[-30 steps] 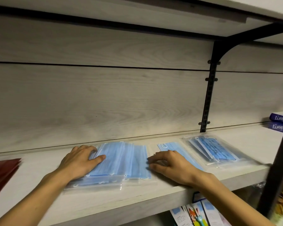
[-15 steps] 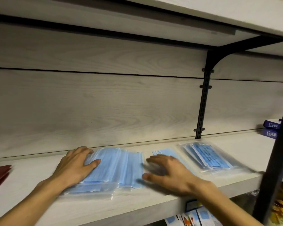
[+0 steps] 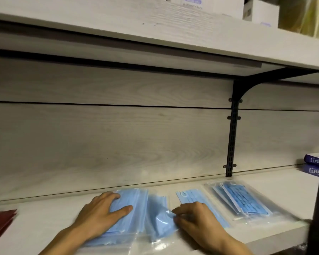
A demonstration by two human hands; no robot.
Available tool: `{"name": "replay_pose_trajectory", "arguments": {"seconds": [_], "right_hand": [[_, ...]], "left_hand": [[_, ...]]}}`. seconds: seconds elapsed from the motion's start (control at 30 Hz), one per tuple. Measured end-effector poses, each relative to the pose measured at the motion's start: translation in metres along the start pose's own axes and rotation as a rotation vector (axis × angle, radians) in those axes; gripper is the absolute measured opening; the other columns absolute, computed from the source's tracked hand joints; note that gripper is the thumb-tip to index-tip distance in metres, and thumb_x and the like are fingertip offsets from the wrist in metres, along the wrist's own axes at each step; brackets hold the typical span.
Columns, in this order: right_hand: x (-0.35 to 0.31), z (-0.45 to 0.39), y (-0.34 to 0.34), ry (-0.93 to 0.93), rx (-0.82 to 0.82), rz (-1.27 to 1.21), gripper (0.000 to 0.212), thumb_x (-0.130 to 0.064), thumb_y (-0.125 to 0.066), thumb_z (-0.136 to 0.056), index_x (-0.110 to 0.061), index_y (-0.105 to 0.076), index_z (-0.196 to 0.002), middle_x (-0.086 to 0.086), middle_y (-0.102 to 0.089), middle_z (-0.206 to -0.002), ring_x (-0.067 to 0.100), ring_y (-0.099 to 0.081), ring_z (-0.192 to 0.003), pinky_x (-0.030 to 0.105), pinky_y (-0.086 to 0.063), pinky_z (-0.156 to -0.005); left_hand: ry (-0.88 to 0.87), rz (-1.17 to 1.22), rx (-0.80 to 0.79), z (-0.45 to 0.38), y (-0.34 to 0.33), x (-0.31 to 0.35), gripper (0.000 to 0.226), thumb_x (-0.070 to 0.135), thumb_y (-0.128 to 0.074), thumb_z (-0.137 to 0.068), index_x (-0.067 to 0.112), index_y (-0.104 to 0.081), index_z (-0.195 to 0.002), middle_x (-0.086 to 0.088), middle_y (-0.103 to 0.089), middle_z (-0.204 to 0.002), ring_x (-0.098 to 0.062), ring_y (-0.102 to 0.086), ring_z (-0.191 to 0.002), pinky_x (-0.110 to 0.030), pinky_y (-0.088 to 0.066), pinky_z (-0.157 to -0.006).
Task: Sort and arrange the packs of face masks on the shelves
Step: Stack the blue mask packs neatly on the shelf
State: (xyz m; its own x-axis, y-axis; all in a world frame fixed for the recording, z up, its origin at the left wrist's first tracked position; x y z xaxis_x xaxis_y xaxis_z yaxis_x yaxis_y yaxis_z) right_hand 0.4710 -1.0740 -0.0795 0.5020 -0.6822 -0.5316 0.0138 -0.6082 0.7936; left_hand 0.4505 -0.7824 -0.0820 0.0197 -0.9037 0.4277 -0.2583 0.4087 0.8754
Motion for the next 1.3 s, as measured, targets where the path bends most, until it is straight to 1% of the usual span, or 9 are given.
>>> {"name": "replay_pose_trajectory", "arguments": {"seconds": [0.1, 0.23, 0.47, 0.6, 0.73, 0.9, 1.07, 1.17, 1.3], "right_hand": [[0.009, 0.005, 0.011, -0.051, 0.148, -0.139, 0.025, -0.019, -0.065, -0.088, -0.037, -0.08, -0.093, -0.026, -0.074, -0.089, -0.004, -0.069, -0.09, 0.02, -0.055, -0.083], [0.017, 0.015, 0.027, -0.147, 0.288, -0.479, 0.036, 0.007, -0.06, -0.092, -0.023, -0.08, -0.098, -0.012, -0.077, -0.096, 0.008, -0.072, -0.092, 0.025, -0.058, -0.081], [0.028, 0.021, 0.051, -0.169, 0.574, -0.817, 0.04, 0.019, -0.064, -0.084, -0.017, -0.08, -0.083, 0.005, -0.078, -0.086, 0.011, -0.067, -0.062, 0.021, -0.055, -0.055], [0.018, 0.019, 0.046, -0.227, 0.563, -1.013, 0.029, 0.017, -0.066, -0.083, -0.008, -0.076, -0.094, 0.005, -0.079, -0.089, 0.013, -0.069, -0.068, 0.024, -0.055, -0.055], [-0.011, 0.008, 0.024, -0.261, 0.516, -1.093, 0.028, 0.018, -0.064, -0.084, -0.006, -0.074, -0.095, 0.007, -0.079, -0.088, 0.018, -0.069, -0.069, 0.027, -0.057, -0.057], [-0.047, -0.009, -0.03, -0.356, 0.374, -0.983, 0.028, 0.015, -0.068, -0.079, -0.007, -0.075, -0.096, 0.008, -0.076, -0.083, 0.02, -0.068, -0.063, 0.029, -0.057, -0.06], [-0.068, -0.008, -0.054, -0.224, 0.138, -0.484, 0.035, -0.032, -0.084, -0.078, -0.023, -0.075, -0.111, -0.013, -0.073, -0.1, 0.002, -0.068, -0.091, 0.015, -0.054, -0.077], [-0.061, -0.002, -0.035, -0.215, 0.176, -0.235, 0.036, -0.055, -0.071, -0.084, -0.033, -0.072, -0.112, -0.019, -0.067, -0.103, -0.002, -0.061, -0.098, 0.017, -0.048, -0.083], [-0.023, 0.003, 0.0, -0.139, 0.282, -0.045, 0.024, -0.044, -0.059, -0.095, -0.033, -0.072, -0.112, -0.02, -0.068, -0.115, 0.0, -0.06, -0.11, 0.023, -0.046, -0.093]], "left_hand": [[0.023, 0.05, 0.013, -0.003, 0.0, -0.006, 0.068, 0.078, -0.046, -0.085, 0.037, -0.049, -0.138, 0.023, -0.042, -0.147, -0.004, -0.041, -0.135, -0.026, -0.036, -0.107], [0.041, 0.122, 0.016, -0.006, -0.002, -0.014, 0.057, 0.074, -0.048, -0.087, 0.038, -0.054, -0.131, 0.023, -0.048, -0.139, -0.004, -0.045, -0.129, -0.026, -0.037, -0.105], [0.076, 0.217, 0.027, -0.013, -0.006, -0.024, 0.048, 0.072, -0.05, -0.088, 0.037, -0.063, -0.117, 0.023, -0.056, -0.125, -0.002, -0.052, -0.12, -0.028, -0.041, -0.101], [0.106, 0.436, 0.078, -0.012, -0.002, -0.019, 0.025, 0.06, -0.057, -0.091, 0.039, -0.069, -0.099, 0.019, -0.065, -0.112, -0.003, -0.059, -0.111, -0.029, -0.044, -0.097], [0.176, 0.592, 0.096, -0.013, 0.004, -0.02, 0.028, 0.059, -0.054, -0.094, 0.036, -0.066, -0.103, 0.012, -0.064, -0.115, -0.012, -0.058, -0.111, -0.031, -0.042, -0.091], [0.237, 0.688, 0.092, -0.013, 0.009, -0.022, 0.032, 0.054, -0.05, -0.099, 0.028, -0.056, -0.115, 0.006, -0.054, -0.12, -0.014, -0.05, -0.109, -0.03, -0.036, -0.093], [0.17, 0.551, -0.036, -0.008, 0.003, -0.029, 0.064, 0.054, -0.071, -0.084, 0.024, -0.053, -0.138, -0.001, -0.055, -0.142, -0.015, -0.056, -0.124, -0.029, -0.042, -0.105], [0.061, 0.356, -0.086, -0.005, -0.006, -0.023, 0.063, 0.044, -0.065, -0.094, 0.021, -0.043, -0.148, 0.005, -0.042, -0.153, -0.013, -0.042, -0.138, -0.025, -0.033, -0.11], [0.037, 0.339, -0.074, -0.007, -0.01, -0.018, 0.063, 0.043, -0.063, -0.095, 0.021, -0.04, -0.149, 0.005, -0.041, -0.153, -0.013, -0.041, -0.139, -0.025, -0.032, -0.109]]}}
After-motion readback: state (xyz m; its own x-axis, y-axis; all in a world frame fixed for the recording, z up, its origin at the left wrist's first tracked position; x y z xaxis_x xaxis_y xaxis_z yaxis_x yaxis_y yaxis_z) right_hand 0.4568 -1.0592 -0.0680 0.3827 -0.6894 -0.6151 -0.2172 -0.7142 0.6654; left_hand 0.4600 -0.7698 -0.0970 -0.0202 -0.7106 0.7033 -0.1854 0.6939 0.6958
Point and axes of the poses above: each hand's wrist, its own z-axis away from the middle knuckle, its own y-axis out of the back of the hand, x = y × z, the point moved 3 cm from there along -z, towards the middle knuckle
